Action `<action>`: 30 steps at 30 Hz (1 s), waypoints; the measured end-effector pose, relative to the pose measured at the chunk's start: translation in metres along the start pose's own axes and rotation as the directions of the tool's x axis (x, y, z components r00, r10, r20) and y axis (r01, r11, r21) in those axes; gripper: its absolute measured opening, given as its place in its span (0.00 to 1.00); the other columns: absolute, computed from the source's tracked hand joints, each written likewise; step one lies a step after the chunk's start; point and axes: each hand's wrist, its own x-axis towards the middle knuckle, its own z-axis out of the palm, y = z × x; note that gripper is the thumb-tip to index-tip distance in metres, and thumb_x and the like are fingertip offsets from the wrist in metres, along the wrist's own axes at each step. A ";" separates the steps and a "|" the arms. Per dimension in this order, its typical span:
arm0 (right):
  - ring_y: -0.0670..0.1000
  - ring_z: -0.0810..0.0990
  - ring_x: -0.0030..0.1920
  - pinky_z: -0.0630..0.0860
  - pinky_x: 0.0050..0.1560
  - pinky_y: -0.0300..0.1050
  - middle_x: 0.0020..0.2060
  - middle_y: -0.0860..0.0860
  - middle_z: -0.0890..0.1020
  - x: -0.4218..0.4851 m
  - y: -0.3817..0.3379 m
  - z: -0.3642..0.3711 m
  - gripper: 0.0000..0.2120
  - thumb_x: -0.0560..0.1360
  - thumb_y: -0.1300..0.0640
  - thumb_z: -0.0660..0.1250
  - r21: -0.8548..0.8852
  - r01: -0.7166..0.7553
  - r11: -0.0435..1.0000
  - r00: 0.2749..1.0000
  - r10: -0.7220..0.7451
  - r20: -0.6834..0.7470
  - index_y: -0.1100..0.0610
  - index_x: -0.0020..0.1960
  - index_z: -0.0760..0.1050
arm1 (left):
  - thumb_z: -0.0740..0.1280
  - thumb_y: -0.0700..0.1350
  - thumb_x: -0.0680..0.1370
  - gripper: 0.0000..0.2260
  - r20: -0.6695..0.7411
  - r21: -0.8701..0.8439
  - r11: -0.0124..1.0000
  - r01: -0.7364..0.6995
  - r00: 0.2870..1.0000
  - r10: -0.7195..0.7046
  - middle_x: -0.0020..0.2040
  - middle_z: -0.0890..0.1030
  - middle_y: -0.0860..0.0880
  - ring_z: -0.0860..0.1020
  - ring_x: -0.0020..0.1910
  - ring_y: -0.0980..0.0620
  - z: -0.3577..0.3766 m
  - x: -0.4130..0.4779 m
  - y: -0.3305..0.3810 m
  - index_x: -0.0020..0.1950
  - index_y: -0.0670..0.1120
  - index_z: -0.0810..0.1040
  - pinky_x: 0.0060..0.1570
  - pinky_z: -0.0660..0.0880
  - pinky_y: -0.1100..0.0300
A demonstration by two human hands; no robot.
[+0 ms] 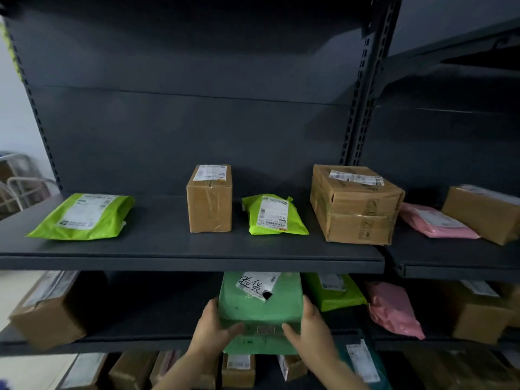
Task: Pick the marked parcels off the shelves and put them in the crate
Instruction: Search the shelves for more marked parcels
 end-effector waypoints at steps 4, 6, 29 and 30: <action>0.50 0.70 0.65 0.69 0.62 0.37 0.69 0.53 0.66 -0.027 0.009 0.009 0.40 0.74 0.44 0.64 0.075 0.061 0.995 0.998 -0.058 -0.030 0.58 0.75 0.48 | 0.79 0.49 0.64 0.28 -0.047 0.041 0.999 -0.016 0.999 0.017 0.52 0.76 0.51 0.76 0.50 0.53 -0.003 -0.026 -0.011 0.56 0.47 0.67 0.44 0.75 0.63; 0.50 0.69 0.66 0.68 0.62 0.36 0.69 0.52 0.66 -0.041 0.014 0.014 0.40 0.74 0.43 0.65 0.083 0.081 0.993 0.996 -0.078 -0.038 0.58 0.75 0.48 | 0.80 0.50 0.62 0.27 -0.053 0.053 0.999 0.001 0.999 0.002 0.51 0.76 0.51 0.77 0.49 0.53 -0.003 -0.041 -0.016 0.52 0.48 0.67 0.44 0.76 0.59; 0.50 0.66 0.69 0.66 0.67 0.41 0.71 0.52 0.65 -0.005 -0.012 0.012 0.35 0.78 0.47 0.61 0.104 0.062 0.993 0.997 -0.057 -0.051 0.56 0.76 0.47 | 0.74 0.48 0.71 0.24 -0.184 0.052 0.999 0.009 0.983 0.000 0.53 0.77 0.48 0.78 0.51 0.48 -0.011 -0.016 0.001 0.61 0.42 0.68 0.47 0.78 0.56; 0.50 0.66 0.69 0.66 0.66 0.41 0.71 0.52 0.65 -0.002 -0.013 0.013 0.35 0.78 0.47 0.61 0.105 0.055 0.993 0.997 -0.050 -0.054 0.56 0.76 0.47 | 0.74 0.48 0.71 0.25 -0.179 0.054 0.999 0.007 0.984 0.002 0.54 0.77 0.48 0.78 0.51 0.49 -0.012 -0.012 -0.001 0.62 0.42 0.68 0.46 0.78 0.58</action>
